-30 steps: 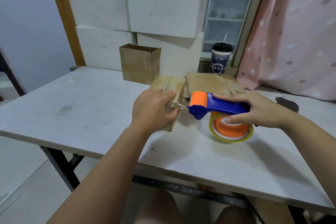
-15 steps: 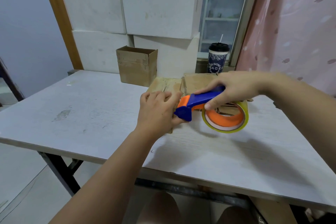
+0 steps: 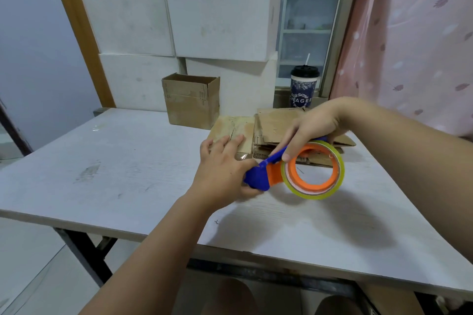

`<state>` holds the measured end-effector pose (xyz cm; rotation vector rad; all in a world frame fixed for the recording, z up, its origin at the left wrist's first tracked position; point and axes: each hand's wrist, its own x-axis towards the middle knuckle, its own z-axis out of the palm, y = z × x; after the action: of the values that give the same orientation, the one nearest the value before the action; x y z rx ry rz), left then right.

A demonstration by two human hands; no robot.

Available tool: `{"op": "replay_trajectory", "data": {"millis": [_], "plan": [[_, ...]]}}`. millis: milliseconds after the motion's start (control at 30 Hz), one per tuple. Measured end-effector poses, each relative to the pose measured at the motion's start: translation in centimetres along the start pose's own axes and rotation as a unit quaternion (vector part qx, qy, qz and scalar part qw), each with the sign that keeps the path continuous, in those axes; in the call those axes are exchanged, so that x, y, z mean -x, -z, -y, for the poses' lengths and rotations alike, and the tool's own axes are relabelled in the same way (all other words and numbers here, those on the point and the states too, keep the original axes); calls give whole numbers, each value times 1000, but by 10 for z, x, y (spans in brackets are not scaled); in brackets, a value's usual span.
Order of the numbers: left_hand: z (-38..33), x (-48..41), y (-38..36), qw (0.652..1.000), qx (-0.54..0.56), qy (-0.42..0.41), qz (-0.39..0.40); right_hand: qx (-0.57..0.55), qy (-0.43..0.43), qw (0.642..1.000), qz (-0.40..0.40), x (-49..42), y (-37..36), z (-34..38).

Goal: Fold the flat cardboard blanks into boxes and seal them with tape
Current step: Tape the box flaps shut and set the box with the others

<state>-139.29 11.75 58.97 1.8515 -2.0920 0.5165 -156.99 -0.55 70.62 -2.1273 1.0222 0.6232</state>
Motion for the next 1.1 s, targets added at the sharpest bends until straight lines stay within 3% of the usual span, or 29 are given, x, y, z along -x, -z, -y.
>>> {"op": "replay_trajectory", "data": {"millis": [200, 467, 533, 600, 700, 1100], "plan": [[10, 0, 7, 996, 41, -23, 73, -175, 36, 983, 40, -11, -27, -42], [12, 3, 11, 995, 93, -10, 45, -442, 76, 875, 184, -26, -79, -99], [9, 3, 10, 995, 96, -10, 36, -508, 70, 845, 152, -25, -87, -106], [7, 3, 8, 996, 89, -6, 25, -562, 57, 824, 50, -25, -89, -114], [7, 5, 6, 996, 84, -3, 24, -552, 42, 832, -37, -25, -86, -120], [10, 5, 7, 997, 38, -17, 58, -379, 67, 912, -140, -27, -73, -105]]}}
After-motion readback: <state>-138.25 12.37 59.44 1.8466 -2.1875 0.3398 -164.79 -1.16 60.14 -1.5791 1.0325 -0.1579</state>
